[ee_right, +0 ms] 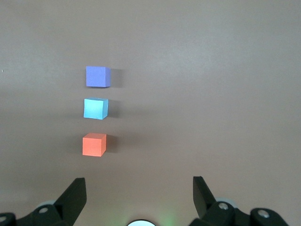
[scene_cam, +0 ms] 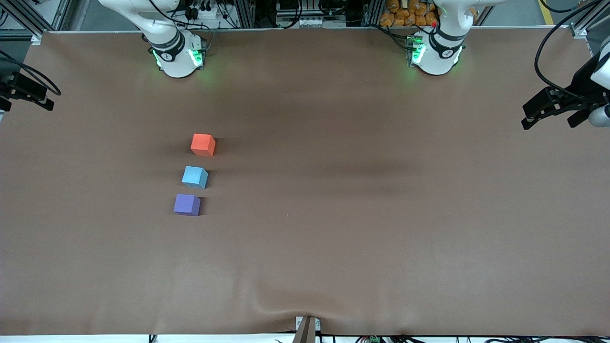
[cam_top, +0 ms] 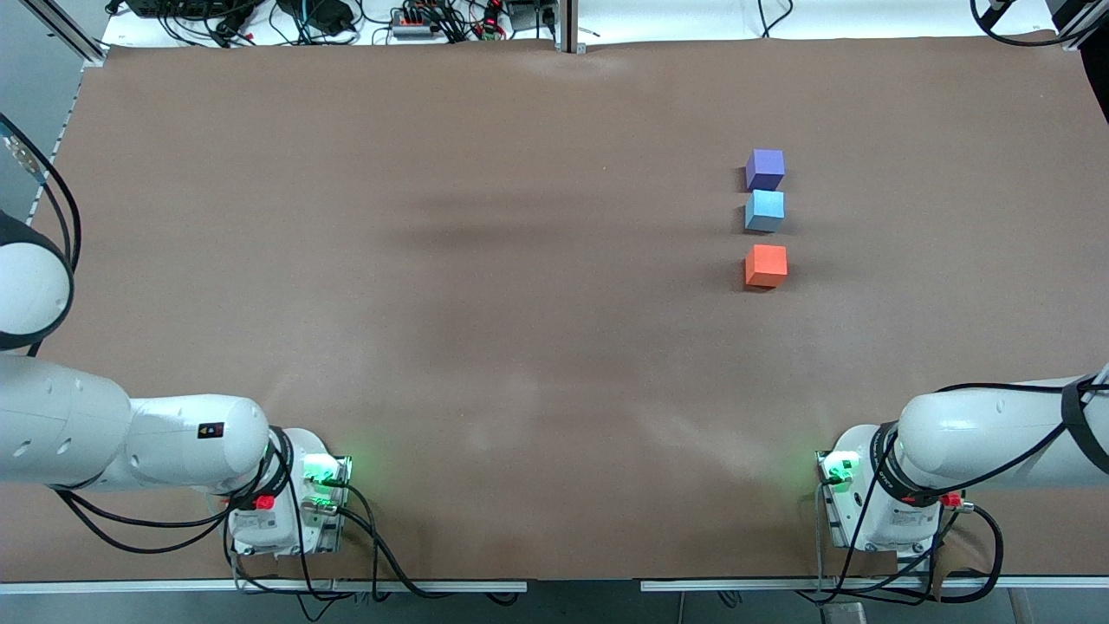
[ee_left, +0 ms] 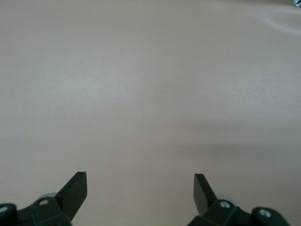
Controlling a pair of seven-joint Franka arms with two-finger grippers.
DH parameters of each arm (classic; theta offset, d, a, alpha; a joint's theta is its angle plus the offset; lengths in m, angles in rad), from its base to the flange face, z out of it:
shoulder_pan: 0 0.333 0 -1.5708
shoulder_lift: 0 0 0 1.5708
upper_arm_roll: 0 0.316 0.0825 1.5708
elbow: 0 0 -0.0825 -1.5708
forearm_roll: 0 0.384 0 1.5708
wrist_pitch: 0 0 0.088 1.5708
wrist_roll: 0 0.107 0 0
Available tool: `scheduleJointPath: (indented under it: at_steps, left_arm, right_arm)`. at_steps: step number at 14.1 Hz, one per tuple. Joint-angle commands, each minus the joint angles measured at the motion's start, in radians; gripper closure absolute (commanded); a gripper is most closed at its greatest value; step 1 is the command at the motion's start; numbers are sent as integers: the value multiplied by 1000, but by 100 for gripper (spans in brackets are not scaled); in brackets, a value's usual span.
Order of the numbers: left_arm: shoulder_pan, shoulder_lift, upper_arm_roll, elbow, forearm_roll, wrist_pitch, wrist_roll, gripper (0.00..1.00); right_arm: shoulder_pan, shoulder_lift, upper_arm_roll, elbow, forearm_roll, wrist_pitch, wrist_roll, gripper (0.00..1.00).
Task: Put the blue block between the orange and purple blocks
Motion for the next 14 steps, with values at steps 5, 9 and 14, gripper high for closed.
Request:
scheduleJointPath:
  at_steps: [5, 9, 14]
  left_arm:
    - [10, -18, -4, -7, 14, 7, 28, 0]
    - [5, -17, -9, -7, 16, 2, 29, 0]
    - [3, -18, -13, -7, 16, -22, 34, 0]
  right_arm:
    - [0, 11, 2, 25, -18, -18, -2, 0]
    - [0, 11, 2, 25, -18, -20, -2, 0]
    - [-1, 11, 2, 25, -18, -20, -2, 0]
